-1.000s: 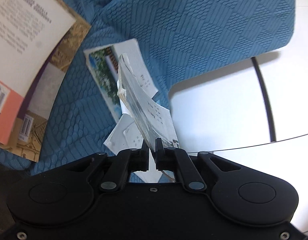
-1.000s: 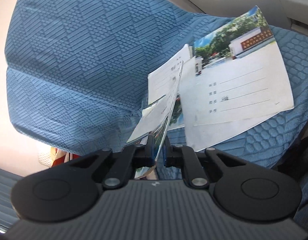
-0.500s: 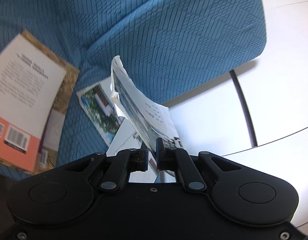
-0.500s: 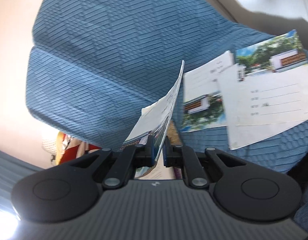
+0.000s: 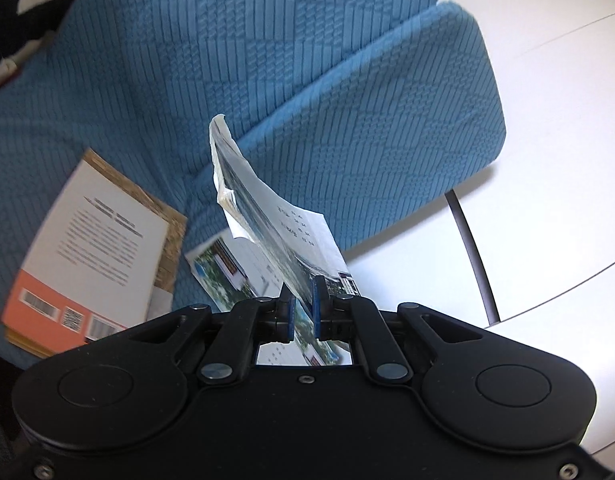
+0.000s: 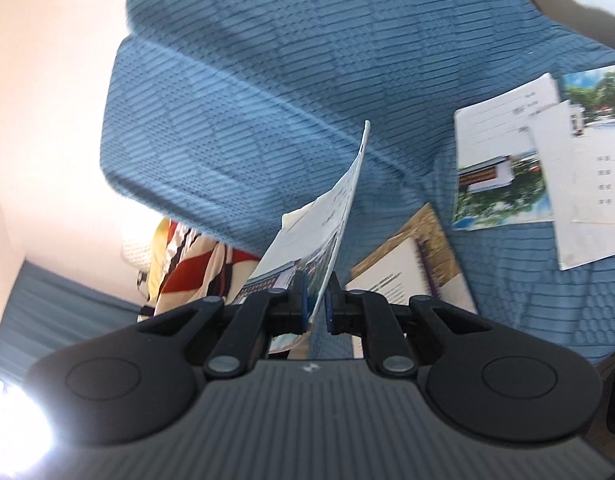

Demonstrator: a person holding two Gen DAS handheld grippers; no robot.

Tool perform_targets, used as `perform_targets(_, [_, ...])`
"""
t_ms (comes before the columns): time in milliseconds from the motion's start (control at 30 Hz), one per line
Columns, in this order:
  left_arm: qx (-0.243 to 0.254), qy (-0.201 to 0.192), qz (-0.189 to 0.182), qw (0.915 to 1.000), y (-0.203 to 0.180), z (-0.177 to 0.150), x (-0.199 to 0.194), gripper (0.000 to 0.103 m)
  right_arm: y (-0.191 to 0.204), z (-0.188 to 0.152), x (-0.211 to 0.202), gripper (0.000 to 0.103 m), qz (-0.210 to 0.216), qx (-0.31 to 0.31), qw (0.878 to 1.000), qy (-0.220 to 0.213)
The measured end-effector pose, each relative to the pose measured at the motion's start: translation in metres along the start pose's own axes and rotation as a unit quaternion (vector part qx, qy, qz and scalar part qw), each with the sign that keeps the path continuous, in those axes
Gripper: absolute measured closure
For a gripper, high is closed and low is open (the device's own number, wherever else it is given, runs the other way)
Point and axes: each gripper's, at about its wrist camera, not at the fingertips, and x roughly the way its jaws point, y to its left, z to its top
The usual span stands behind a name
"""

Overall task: Organize objects
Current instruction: 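Carry the photo booklet over the book stack with the left gripper, then lower the photo booklet onto the white paperback and open the left gripper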

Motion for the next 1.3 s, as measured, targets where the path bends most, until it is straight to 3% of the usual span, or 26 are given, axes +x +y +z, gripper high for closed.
perform_targets(267, [-0.014,-0.024,0.006,0.9996,0.030,0.009,-0.025,0.095,0.016,-0.016,0.028,0.091,0.010,-0.028,0.999,0.024])
perform_targets(567, [-0.042,-0.033,0.023,0.9983,0.080,0.004,-0.026,0.095,0.014,-0.039,0.070,0.091,-0.009,-0.056,0.997,0.055])
perform_targets(867, [-0.077,-0.022,0.040,0.9960,0.131,-0.002,-0.010,0.095,0.001,-0.056,0.106,0.091,-0.041,-0.081,0.993,0.073])
perform_targets(1300, [-0.102,0.021,0.073,0.9919,0.168,-0.020,0.022,0.095,-0.023,-0.080,0.124,0.091,-0.103,-0.112,0.985,0.078])
